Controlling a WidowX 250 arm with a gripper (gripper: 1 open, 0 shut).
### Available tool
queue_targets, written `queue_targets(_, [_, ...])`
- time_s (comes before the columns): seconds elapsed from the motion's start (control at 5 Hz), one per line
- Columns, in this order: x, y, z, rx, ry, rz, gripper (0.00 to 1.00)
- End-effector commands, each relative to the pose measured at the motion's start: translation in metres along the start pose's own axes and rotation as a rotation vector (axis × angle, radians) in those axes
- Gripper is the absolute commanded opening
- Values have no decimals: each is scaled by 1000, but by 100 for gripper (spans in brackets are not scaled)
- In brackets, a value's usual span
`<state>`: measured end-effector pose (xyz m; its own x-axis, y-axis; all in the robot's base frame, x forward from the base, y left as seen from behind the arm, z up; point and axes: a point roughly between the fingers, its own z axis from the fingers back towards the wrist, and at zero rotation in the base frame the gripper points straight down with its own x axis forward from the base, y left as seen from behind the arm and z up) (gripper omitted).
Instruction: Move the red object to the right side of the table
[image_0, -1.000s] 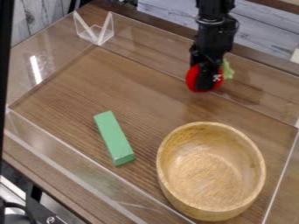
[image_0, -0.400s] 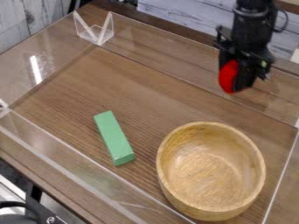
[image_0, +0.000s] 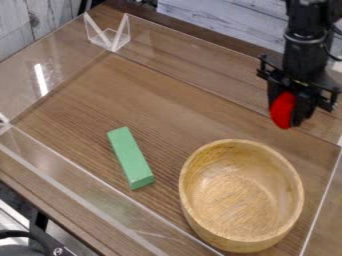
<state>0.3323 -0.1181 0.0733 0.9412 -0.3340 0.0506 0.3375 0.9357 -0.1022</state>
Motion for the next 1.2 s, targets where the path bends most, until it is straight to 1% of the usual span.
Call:
queue_targets(0.0, [9, -15, 2, -21, -44, -42, 0])
queue_targets(0.2, [8, -20, -7, -32, -43, 25, 0])
queue_targets(0.4, [8, -20, -10, -42, -36, 64, 0])
queue_targets(0.6, [2, -18, -28, -54, -24, 85, 0])
queue_targets(0.8, [-2, -14, -35, -51, -33, 113, 0])
queue_targets(1.0, [5, -9, -43, -48, -44, 192, 0])
